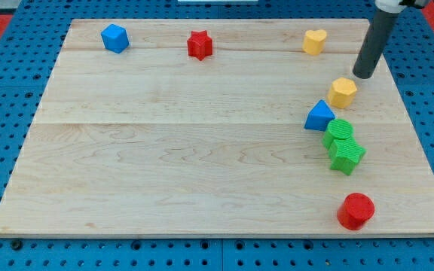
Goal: Keep the yellow hexagon at the top of the blue triangle
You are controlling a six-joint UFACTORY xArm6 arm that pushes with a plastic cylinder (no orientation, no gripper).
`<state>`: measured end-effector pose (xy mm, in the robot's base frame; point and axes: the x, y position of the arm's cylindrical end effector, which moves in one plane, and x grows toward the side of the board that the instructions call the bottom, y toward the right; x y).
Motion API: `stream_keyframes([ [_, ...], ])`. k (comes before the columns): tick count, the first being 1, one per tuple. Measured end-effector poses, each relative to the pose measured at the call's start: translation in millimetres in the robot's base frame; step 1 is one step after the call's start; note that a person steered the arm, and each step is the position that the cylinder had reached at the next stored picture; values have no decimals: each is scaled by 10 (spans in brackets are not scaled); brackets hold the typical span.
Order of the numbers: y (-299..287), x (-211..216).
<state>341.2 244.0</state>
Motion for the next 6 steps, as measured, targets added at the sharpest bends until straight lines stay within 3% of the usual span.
stream_keyframes([
  [2,62,312],
  [6,-430,364],
])
